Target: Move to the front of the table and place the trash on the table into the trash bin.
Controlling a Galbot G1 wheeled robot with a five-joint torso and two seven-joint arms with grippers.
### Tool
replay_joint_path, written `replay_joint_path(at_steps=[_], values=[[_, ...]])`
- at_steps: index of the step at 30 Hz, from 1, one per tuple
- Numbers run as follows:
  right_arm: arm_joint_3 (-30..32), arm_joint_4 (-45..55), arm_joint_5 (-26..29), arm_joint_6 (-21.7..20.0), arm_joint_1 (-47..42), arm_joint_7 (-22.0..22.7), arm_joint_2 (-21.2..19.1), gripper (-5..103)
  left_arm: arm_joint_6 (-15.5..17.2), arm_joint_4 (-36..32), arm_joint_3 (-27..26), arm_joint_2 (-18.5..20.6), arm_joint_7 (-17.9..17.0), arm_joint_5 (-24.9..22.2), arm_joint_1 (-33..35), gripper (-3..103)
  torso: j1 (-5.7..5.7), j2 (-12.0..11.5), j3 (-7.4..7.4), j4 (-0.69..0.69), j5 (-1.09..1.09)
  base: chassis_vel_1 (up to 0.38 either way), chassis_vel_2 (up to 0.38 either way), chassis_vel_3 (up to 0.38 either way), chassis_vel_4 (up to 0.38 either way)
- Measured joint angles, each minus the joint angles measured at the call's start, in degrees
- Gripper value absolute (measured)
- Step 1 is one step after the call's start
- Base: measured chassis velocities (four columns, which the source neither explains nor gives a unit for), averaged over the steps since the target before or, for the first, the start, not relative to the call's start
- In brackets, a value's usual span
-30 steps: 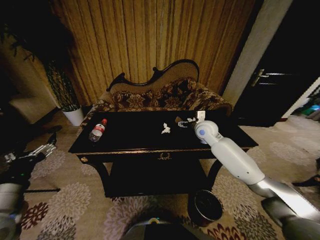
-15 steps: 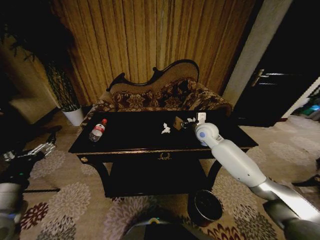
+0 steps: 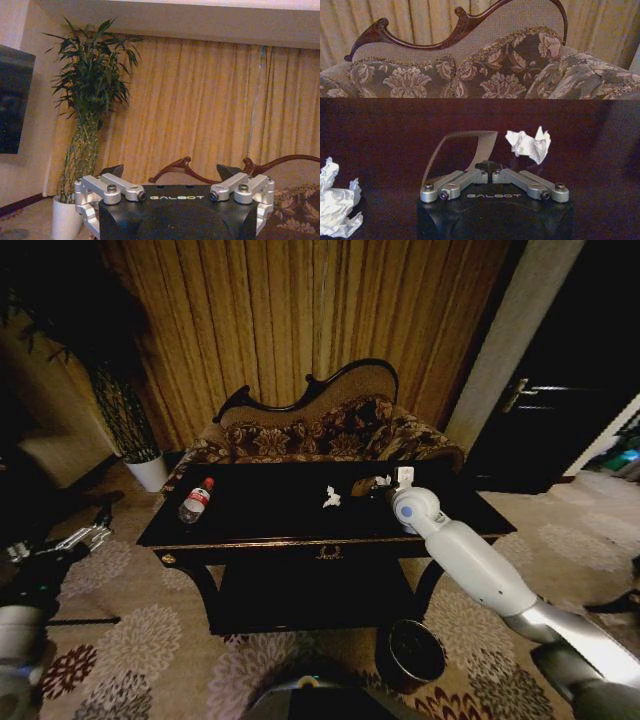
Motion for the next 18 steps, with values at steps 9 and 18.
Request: replay_joint_path(at_steps=[9,18], values=[[0.7,0.6,0.1,0.5,-0.3,-1.1,-0.7,0,-0.1,0.0,0.0,0.5,0.1,-0.1,-0.2,100,0.0,0.0,0.0,0.0,0.0,0.0,0.0,0.0,0.0],[1.6,1.3,0.3,1.4,-0.8,-2.0,-1.0,0,-0.2,0.0,-0.3,0.6,0.4,-0.2,0.0,100,0.0,0.0,0.0,0.0,0.0,0.0,0.0,0.0,0.0]])
